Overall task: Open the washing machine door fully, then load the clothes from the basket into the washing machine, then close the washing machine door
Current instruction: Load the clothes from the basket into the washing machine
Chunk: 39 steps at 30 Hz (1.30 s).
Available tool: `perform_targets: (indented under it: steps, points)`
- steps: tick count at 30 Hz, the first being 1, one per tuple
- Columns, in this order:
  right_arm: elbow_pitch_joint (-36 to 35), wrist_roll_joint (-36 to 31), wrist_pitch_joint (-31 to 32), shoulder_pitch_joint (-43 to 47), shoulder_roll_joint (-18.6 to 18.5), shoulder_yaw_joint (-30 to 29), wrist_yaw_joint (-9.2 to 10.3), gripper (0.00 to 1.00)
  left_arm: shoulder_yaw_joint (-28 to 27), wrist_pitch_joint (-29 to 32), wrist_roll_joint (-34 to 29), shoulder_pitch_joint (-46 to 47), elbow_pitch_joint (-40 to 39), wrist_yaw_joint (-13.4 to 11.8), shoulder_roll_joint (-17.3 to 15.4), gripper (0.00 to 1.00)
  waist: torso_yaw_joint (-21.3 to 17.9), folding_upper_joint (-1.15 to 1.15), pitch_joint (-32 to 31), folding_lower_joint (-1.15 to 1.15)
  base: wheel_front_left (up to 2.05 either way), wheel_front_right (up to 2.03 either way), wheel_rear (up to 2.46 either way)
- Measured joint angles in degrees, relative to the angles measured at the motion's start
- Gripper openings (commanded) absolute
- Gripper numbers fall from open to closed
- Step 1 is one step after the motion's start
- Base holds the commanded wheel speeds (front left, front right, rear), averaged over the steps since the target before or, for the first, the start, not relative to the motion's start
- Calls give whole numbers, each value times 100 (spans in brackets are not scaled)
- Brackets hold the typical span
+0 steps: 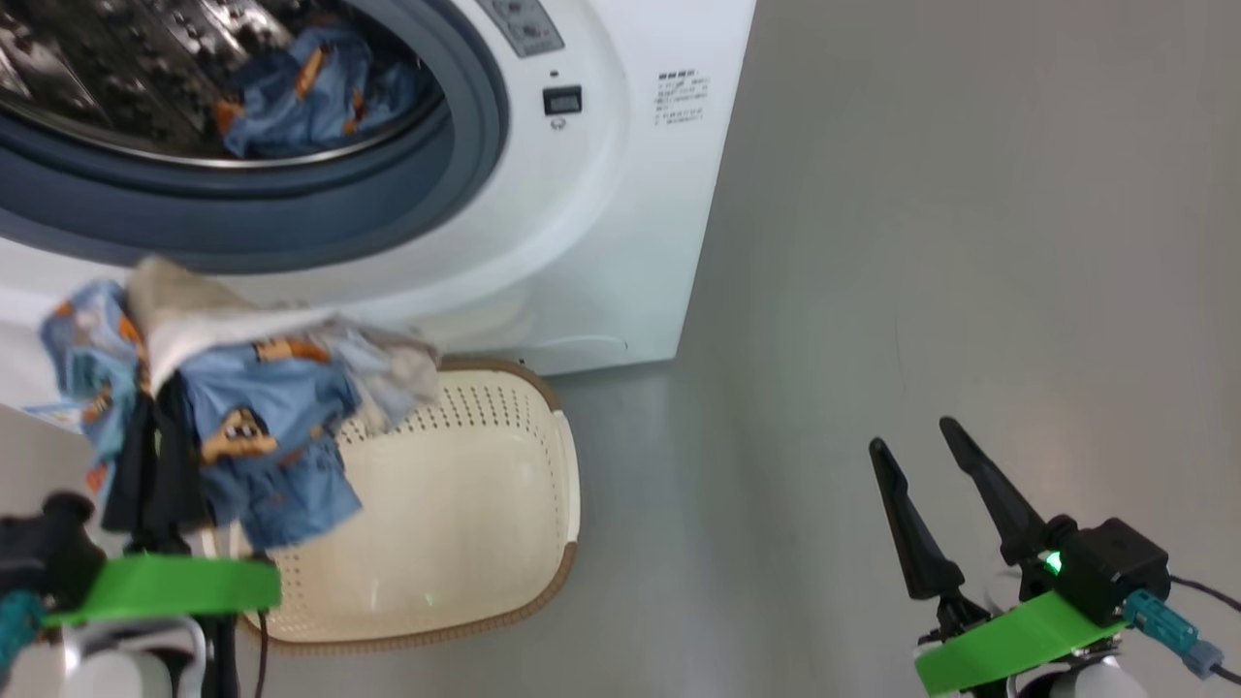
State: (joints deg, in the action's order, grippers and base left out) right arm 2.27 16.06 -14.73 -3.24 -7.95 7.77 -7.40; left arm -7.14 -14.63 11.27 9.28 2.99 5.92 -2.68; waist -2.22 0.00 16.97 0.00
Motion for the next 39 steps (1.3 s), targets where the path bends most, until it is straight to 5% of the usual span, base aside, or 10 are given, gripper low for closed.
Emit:
perform_targets:
  steps: [11,39]
  points:
    - [-43,-25,0,-257,-1,26,0,100,-63,0,-59,1027,569,91,-64,0,-99,0,460,0,0,0,0]
    - [-18,-25,0,-643,107,245,0,100,513,279,5,4373,3123,143,-1190,0,-584,0,1239,0,0,0,0]
